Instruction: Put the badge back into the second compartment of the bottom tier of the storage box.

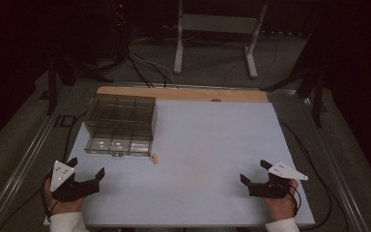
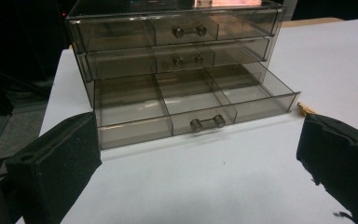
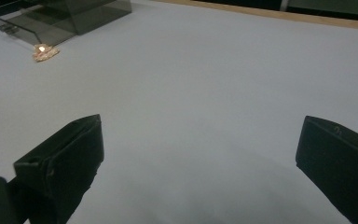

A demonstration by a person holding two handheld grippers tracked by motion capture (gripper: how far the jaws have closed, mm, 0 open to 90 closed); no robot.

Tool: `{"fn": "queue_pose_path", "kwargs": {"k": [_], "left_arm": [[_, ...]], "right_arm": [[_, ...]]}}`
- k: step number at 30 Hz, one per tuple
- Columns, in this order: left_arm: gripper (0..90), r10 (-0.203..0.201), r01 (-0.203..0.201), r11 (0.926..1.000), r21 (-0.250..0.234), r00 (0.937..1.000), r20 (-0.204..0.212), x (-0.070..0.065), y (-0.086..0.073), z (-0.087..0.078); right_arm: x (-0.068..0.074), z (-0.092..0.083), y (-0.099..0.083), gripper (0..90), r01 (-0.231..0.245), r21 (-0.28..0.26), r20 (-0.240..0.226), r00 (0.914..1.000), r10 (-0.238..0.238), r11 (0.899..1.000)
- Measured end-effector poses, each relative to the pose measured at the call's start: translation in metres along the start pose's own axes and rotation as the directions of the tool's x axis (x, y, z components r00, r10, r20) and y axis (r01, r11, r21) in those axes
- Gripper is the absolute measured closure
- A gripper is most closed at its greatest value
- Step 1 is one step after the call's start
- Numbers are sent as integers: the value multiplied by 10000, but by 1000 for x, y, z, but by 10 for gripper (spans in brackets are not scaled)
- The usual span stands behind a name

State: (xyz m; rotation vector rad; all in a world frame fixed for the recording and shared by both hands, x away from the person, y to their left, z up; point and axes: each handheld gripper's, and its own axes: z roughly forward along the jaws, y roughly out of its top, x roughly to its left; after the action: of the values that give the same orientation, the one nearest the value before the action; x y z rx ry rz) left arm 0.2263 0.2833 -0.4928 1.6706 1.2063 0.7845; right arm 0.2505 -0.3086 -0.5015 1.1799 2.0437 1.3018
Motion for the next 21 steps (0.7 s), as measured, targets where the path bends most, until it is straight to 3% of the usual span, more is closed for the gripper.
{"fn": "queue_pose_path", "kwargs": {"k": [3,21], "left_arm": [[2,-19,19,10000,-22,10000,6,0,0,-1],[2,-336,340,9993,144,9991,-259,-6,5,-2]], "right_arm": [[-2,-1,-1,14,-192,-49,38,9998,193,9998],[-1,1,0,1,-219,91,309,9993,216,9997]]}}
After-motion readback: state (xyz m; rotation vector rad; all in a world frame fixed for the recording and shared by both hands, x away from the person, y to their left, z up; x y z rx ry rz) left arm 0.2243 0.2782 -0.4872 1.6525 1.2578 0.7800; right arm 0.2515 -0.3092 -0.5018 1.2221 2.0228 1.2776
